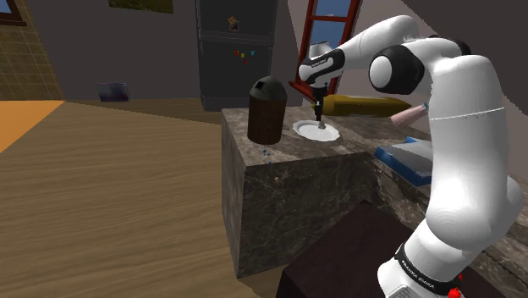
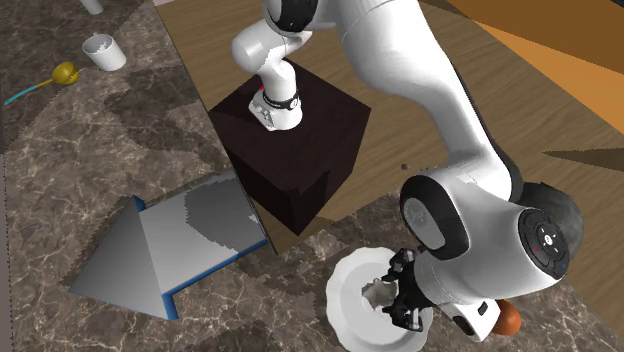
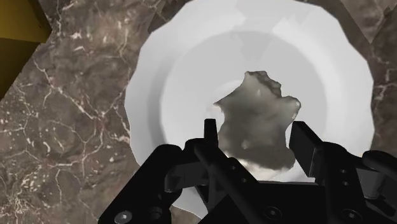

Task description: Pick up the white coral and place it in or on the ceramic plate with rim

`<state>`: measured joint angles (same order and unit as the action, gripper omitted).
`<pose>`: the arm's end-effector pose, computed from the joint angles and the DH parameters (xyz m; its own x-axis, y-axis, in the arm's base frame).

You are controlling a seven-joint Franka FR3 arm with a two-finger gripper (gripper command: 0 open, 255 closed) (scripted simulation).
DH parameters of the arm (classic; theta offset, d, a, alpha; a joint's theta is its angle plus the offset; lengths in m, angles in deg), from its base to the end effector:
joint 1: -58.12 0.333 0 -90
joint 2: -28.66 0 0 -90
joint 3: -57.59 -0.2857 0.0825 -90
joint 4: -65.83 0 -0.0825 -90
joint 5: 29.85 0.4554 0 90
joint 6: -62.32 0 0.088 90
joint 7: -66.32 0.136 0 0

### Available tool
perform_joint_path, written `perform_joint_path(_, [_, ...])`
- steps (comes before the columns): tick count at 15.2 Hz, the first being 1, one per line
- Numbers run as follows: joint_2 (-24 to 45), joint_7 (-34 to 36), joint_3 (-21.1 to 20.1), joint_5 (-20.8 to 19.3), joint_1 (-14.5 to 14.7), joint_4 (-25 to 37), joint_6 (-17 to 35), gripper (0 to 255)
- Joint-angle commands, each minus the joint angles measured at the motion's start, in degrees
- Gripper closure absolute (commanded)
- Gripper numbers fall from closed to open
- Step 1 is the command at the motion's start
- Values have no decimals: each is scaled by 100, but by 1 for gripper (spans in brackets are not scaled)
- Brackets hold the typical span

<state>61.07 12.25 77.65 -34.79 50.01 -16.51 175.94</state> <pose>0.6793 -0.3358 0.3000 0.8476 0.4869 -0.2111 0.5206 -0.8399 0.1535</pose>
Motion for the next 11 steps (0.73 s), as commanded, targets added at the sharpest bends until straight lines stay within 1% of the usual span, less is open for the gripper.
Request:
perform_joint_path(1, [289,-2,-44,77,-55,323,-42,255])
perform_joint_path(11, [569,92,-88,113,-72,-11,555,255])
